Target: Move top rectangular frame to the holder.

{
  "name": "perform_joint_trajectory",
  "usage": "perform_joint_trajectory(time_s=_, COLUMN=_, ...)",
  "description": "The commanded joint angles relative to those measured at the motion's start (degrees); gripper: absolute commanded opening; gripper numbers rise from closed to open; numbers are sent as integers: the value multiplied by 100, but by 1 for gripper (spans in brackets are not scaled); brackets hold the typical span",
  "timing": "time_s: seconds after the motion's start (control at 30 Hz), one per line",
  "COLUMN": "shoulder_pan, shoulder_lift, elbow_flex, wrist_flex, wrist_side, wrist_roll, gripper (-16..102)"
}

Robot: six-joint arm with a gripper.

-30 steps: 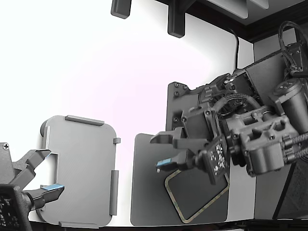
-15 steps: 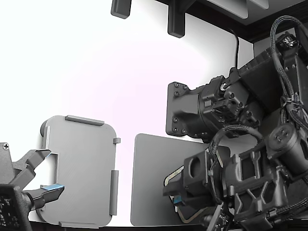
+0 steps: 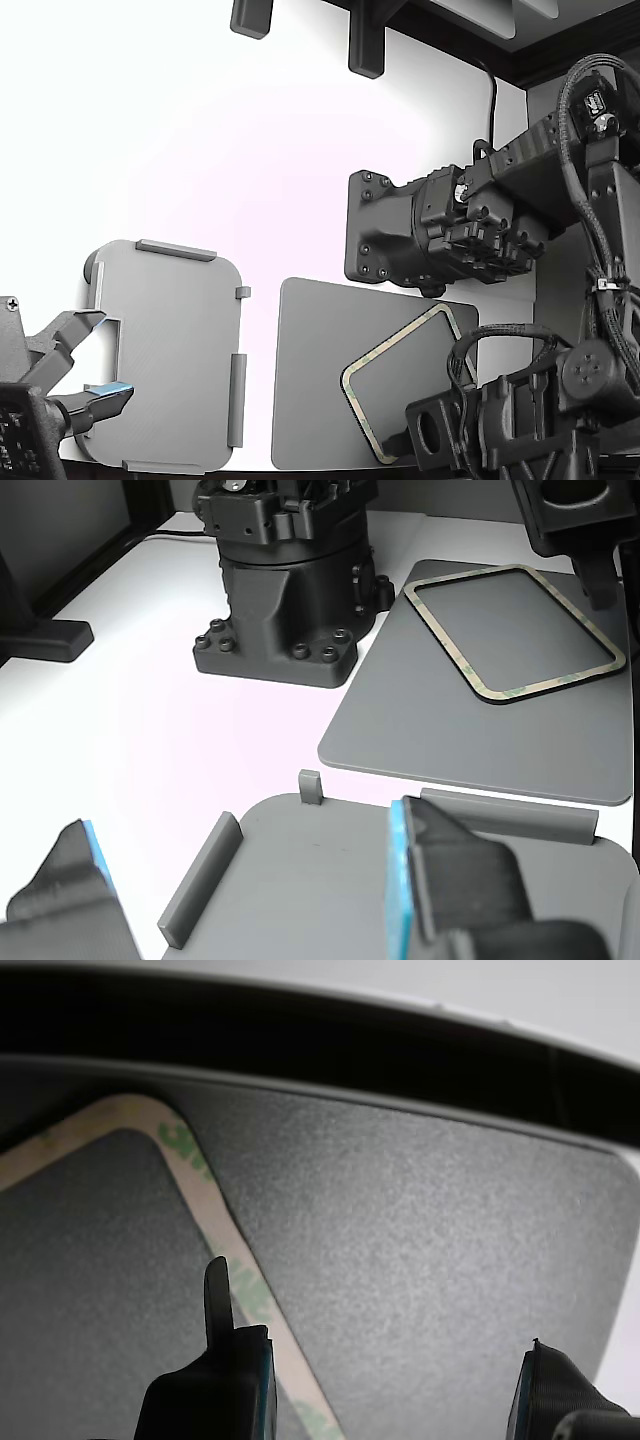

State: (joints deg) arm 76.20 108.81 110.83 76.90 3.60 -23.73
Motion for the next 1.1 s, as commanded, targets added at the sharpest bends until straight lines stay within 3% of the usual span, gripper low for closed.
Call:
perform_joint_trajectory(time_s=0.0, shoulder_pan=149, shoulder_lift=-343, elbow_flex=-290, wrist_flex=26, wrist_side=202, wrist_roll=-255, gripper=99)
perform_joint_trajectory(time_s=0.2, shoulder_pan=325, shoulder_lift=-967, elbow_flex=-492, wrist_flex=-88, wrist_side=202, wrist_roll=-729, gripper=95)
perform_joint_trajectory(time_s=0.6, shoulder_pan=316, shoulder_lift=-1731, elbow_flex=-1222, wrist_flex=501, wrist_side=-88, wrist_roll=-1274, gripper=83)
perform_joint_trajectory(time_s=1.07, shoulder_pan=237, shoulder_lift=-1978, elbow_flex=-1020, wrist_flex=281, wrist_side=0, wrist_roll=-1415, gripper=80)
